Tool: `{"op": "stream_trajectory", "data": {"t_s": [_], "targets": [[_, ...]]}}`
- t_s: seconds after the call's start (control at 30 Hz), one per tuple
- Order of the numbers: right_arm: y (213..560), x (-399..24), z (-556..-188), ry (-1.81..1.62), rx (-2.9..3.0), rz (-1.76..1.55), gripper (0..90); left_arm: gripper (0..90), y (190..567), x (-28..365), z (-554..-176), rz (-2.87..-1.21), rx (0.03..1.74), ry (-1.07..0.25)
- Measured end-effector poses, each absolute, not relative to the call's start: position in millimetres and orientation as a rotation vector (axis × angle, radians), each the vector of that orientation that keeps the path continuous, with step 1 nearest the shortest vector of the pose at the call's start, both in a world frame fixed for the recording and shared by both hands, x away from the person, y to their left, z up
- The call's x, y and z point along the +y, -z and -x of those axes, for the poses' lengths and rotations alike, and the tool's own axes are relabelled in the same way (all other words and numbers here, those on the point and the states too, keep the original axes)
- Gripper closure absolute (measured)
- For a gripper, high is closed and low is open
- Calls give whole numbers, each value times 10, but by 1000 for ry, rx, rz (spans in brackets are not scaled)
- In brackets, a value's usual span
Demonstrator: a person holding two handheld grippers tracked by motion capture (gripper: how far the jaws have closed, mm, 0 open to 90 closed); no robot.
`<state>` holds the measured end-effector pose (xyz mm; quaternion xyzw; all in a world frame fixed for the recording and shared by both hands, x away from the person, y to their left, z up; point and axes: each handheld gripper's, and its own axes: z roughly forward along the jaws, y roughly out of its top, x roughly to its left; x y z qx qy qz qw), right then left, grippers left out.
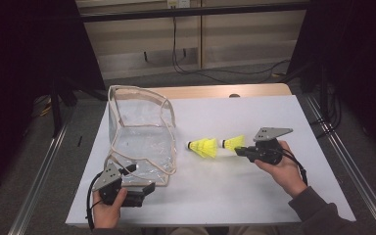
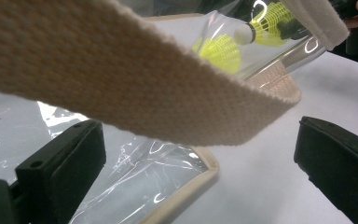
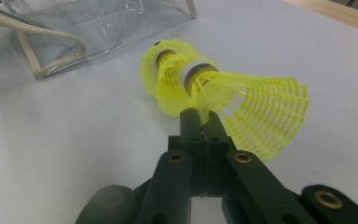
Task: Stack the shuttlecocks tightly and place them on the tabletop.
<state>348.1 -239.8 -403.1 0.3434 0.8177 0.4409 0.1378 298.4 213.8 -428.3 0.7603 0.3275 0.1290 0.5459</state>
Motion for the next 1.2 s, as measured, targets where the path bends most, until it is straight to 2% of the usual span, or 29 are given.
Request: {"op": "stream_trajectory", "data": {"t_s": [1.2], "targets": [[4168,-2305,-3450,-1258,2412,-987,900,20,4283,2139,-2985,-1802,776,-305]]}}
